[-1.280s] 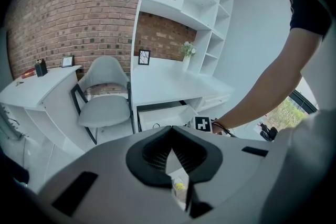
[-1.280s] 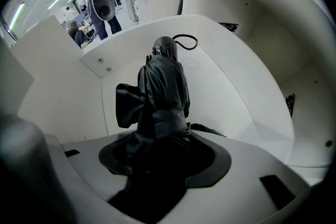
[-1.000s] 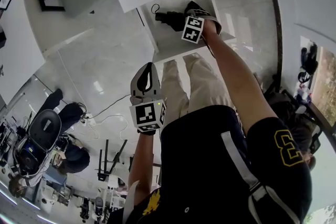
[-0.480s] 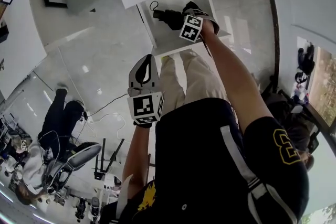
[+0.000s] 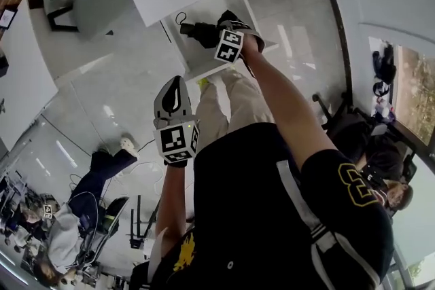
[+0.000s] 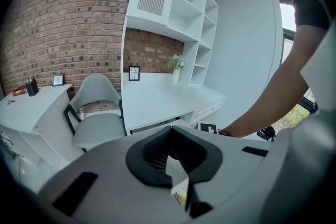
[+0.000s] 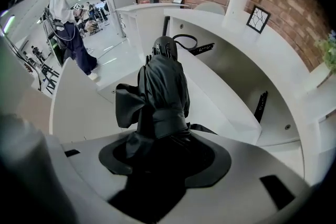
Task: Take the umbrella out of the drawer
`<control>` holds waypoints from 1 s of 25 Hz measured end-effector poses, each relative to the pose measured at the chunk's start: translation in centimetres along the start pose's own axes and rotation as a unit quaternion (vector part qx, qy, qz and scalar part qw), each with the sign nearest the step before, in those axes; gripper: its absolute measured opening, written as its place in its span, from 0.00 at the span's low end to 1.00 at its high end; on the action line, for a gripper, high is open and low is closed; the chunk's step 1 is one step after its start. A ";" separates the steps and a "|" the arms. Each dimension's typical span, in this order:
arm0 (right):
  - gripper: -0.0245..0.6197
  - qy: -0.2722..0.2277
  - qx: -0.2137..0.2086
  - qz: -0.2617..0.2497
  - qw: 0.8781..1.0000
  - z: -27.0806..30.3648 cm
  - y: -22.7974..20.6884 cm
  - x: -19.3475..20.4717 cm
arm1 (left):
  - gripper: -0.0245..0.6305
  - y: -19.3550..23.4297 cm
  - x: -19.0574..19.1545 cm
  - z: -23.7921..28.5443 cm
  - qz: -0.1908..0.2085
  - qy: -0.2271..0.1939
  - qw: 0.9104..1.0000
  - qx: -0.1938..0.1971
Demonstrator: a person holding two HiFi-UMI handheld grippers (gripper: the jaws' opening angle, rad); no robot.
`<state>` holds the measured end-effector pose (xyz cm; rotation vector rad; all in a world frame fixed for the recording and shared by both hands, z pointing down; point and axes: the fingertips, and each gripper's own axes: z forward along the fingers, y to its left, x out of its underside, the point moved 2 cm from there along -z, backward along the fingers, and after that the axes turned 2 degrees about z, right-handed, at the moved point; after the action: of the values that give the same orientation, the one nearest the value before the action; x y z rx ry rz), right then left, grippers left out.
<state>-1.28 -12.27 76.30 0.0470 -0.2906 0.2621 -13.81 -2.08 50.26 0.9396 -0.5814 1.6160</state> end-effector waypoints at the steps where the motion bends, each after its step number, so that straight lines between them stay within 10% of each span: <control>1: 0.44 -0.001 0.002 0.002 1.000 -0.3 0.0 0.0 | 0.07 -0.1 -0.3 0.0 0.002 -0.003 1.000 0.002; 25: 0.44 -0.052 0.054 0.069 0.995 -6.9 -0.9 -2.2 | 0.06 1.3 -6.4 0.8 0.042 -0.040 0.998 0.017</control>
<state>-1.14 -13.09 69.03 0.1483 -0.3836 0.4143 -14.47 -6.69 45.61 1.0210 -0.6585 1.6740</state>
